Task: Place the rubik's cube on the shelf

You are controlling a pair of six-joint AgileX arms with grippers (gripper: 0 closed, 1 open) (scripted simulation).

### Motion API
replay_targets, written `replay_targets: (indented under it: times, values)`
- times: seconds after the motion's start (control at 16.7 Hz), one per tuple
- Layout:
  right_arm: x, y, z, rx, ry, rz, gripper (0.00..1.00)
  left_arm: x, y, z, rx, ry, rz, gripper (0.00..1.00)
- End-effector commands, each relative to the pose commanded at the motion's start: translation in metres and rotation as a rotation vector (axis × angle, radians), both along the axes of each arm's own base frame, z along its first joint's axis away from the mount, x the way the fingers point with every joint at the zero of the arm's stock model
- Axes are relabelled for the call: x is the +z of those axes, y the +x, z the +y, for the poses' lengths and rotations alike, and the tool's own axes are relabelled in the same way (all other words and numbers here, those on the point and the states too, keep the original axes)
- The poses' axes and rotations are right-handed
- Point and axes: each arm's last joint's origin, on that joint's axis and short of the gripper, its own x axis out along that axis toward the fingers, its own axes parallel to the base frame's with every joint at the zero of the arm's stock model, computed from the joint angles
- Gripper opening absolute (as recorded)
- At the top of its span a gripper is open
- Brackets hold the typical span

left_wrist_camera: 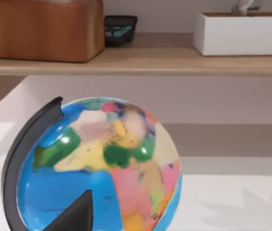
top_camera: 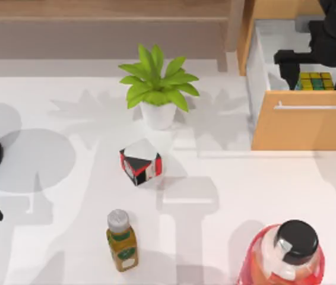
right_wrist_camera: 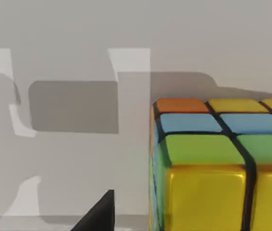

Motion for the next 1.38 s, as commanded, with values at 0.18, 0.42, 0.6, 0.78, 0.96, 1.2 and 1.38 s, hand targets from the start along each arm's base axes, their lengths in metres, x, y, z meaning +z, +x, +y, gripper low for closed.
replay_targets:
  times: [0.18,0.42,0.6,0.78,0.96,1.2,1.38]
  values:
    - [0.0,0.0,0.0,0.0,0.0,0.0,0.47,0.0,0.0,0.0,0.0,0.0,0.0,1.0]
    - [0.0,0.0,0.0,0.0,0.0,0.0,0.17,0.0,0.0,0.0,0.0,0.0,0.0,1.0]
    - [0.0,0.0,0.0,0.0,0.0,0.0,0.0,0.0,0.0,0.0,0.0,0.0,0.0,1.0]
    - [0.0,0.0,0.0,0.0,0.0,0.0,0.0,0.0,0.0,0.0,0.0,0.0,0.0,1.0]
    - [0.0,0.0,0.0,0.0,0.0,0.0,0.0,0.0,0.0,0.0,0.0,0.0,0.0,1.0]
    - [0.002,-0.002,0.002,0.0,-0.008,0.009,0.0,0.0,0.0,0.0,0.0,0.0,0.0,1.0]
    - [0.015,-0.012,0.002,-0.005,-0.05,0.043,0.0,0.0,0.0,0.0,0.0,0.0,0.0,1.0]
